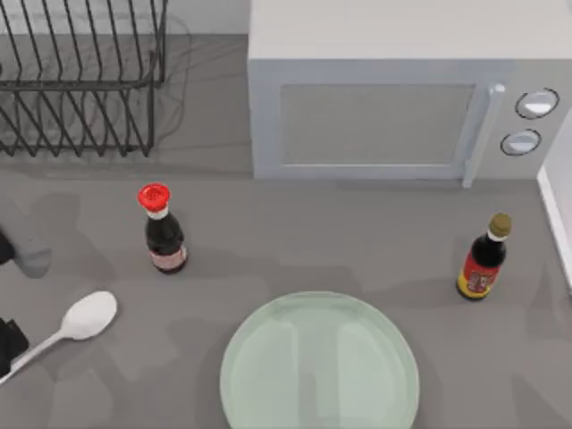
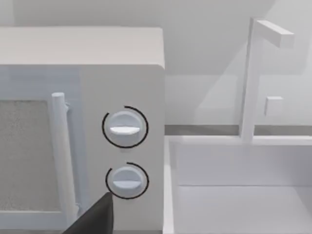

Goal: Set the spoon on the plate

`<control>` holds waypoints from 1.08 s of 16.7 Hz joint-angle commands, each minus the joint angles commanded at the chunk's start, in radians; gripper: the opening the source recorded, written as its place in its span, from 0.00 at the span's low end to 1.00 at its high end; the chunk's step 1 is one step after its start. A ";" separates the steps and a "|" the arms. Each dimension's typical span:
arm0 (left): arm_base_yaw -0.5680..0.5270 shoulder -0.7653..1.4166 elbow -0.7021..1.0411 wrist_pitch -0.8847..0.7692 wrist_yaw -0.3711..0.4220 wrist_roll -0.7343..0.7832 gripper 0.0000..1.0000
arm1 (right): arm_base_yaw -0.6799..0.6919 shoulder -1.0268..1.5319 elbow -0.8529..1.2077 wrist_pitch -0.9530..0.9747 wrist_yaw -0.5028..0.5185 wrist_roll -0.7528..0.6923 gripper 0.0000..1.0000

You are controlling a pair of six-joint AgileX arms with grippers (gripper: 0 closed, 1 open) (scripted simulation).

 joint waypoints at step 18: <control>0.006 0.220 -0.249 0.468 0.000 0.010 1.00 | 0.000 0.000 0.000 0.000 0.000 0.000 1.00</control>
